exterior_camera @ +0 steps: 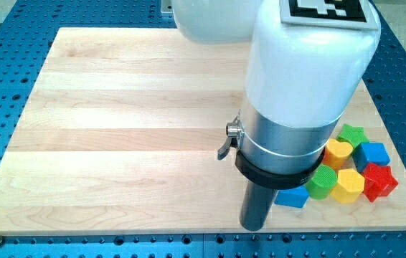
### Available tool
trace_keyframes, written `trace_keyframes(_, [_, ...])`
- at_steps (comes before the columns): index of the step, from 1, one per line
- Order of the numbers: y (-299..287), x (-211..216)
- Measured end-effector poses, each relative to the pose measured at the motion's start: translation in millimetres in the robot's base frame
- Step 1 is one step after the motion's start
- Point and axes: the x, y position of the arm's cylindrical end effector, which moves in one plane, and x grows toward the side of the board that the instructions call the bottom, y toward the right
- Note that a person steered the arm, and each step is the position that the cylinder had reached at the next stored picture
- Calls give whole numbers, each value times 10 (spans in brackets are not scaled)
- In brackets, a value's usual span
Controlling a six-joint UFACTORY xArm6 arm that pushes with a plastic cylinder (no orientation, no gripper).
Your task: Push the triangle to top left of green circle
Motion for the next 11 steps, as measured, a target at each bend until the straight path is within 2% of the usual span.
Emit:
trace_keyframes(6, [470, -15])
trace_keyframes(7, [714, -281])
trace_keyframes(8, [955, -758])
trace_keyframes(9, [923, -1002])
trace_keyframes(10, [764, -1119])
trace_keyframes(11, [285, -1357])
